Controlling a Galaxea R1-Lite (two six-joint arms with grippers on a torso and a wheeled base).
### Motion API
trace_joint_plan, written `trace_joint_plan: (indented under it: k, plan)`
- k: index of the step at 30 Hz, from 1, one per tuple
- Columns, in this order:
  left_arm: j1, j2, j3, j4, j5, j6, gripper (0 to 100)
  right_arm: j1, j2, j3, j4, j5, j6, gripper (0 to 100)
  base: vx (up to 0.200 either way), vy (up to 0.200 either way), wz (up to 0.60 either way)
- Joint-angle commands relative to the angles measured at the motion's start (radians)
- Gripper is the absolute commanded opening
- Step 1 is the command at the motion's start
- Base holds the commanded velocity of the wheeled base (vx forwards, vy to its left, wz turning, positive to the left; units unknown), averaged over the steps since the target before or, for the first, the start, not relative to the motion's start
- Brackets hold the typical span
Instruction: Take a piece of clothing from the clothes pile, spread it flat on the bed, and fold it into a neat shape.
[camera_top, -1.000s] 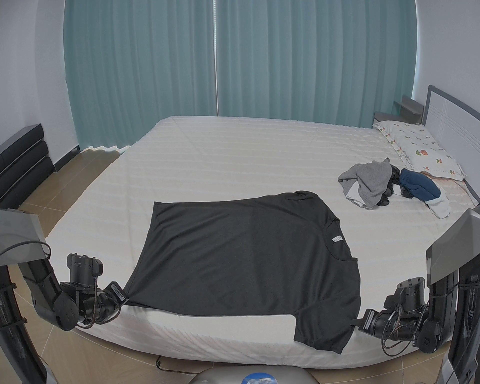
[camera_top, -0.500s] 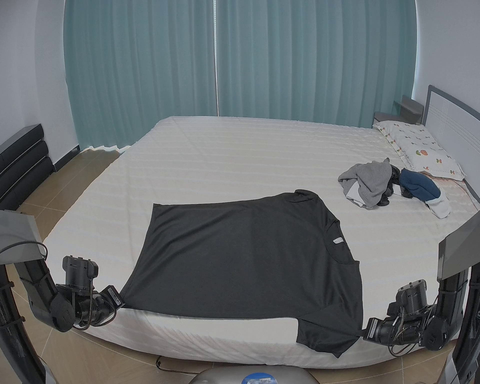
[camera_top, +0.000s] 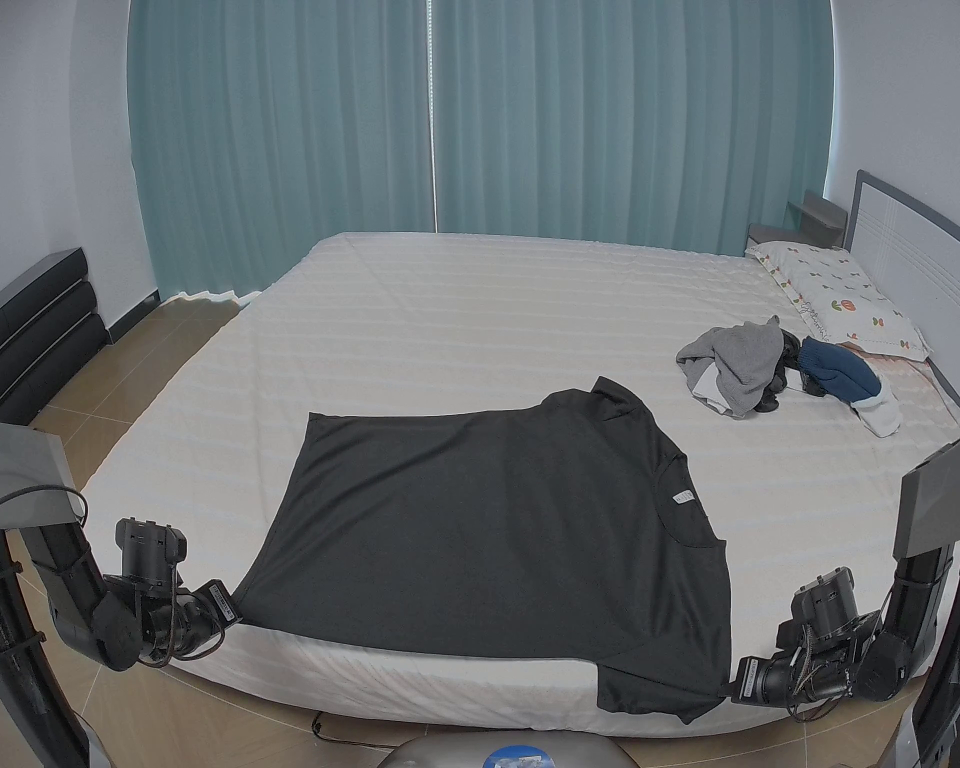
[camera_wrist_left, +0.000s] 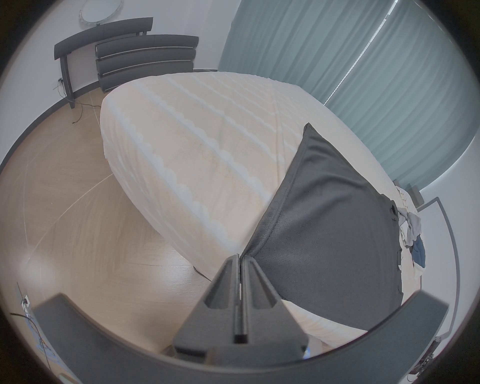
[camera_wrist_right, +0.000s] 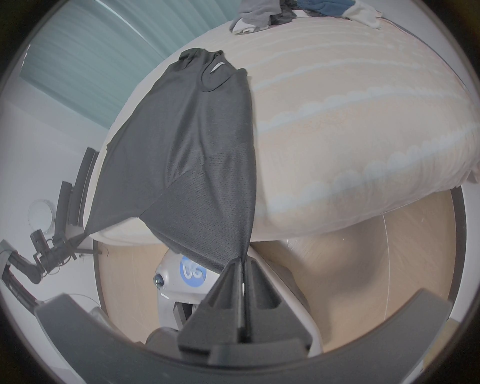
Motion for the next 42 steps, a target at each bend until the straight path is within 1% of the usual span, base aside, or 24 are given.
trace_joint_plan:
  k: [1, 6, 8, 11, 16, 20, 23, 27, 29, 31, 35, 38, 42]
  plan:
    - [0.018, -0.006, 0.03, -0.024, 0.002, 0.039, 0, 0.042, -0.072, 0.017, 0.033, -0.002, -0.003, 0, 0.0, 0.0, 0.0]
    - [0.019, -0.007, 0.095, -0.097, 0.002, 0.106, 0, 0.061, -0.081, 0.017, 0.09, -0.035, -0.02, 0, 0.0, 0.0, 0.0]
    - [0.019, -0.006, 0.101, -0.105, 0.002, 0.113, 0, 0.062, -0.081, 0.017, 0.096, -0.038, -0.024, 0, 0.0, 0.0, 0.0]
    - [0.016, 0.0, 0.142, -0.137, 0.002, 0.159, 0, 0.064, -0.096, 0.017, 0.133, -0.047, -0.039, 0, 0.0, 0.0, 0.0]
    - [0.01, 0.003, 0.164, -0.14, 0.002, 0.179, 0, 0.065, -0.148, 0.017, 0.211, -0.048, -0.079, 0, 0.0, 0.0, 0.0]
    - [0.008, 0.003, 0.182, -0.14, 0.001, 0.191, 0, 0.064, -0.182, 0.017, 0.247, -0.048, -0.093, 0, 0.0, 0.0, 0.0]
    - [0.008, 0.003, 0.207, -0.14, 0.001, 0.241, 0, 0.069, -0.208, 0.017, 0.314, -0.048, -0.128, 0, 0.0, 0.0, 0.0]
    - [0.008, 0.002, 0.219, -0.14, 0.002, 0.251, 0, 0.069, -0.22, 0.017, 0.335, -0.048, -0.148, 0, 0.0, 0.0, 0.0]
    - [0.008, 0.002, 0.236, -0.14, 0.001, 0.275, 0, 0.069, -0.223, 0.017, 0.34, -0.05, -0.148, 0, 0.0, 0.0, 0.0]
    - [0.007, -0.001, 0.239, -0.125, 0.002, 0.3, 0, 0.069, -0.222, 0.017, 0.357, -0.051, -0.153, 0, 0.0, 0.0, 0.0]
    - [0.008, -0.004, 0.239, -0.103, 0.002, 0.301, 0, 0.065, -0.223, 0.017, 0.388, -0.064, -0.174, 0, 0.0, 0.0, 0.0]
    - [0.002, -0.026, 0.239, -0.042, 0.008, 0.312, 0, 0.065, -0.225, 0.017, 0.389, -0.073, -0.178, 0, 0.0, 0.0, 0.0]
    - [-0.002, -0.056, 0.239, 0.005, 0.008, 0.332, 0, 0.065, -0.226, 0.017, 0.392, -0.074, -0.179, 0, 0.0, 0.0, 0.0]
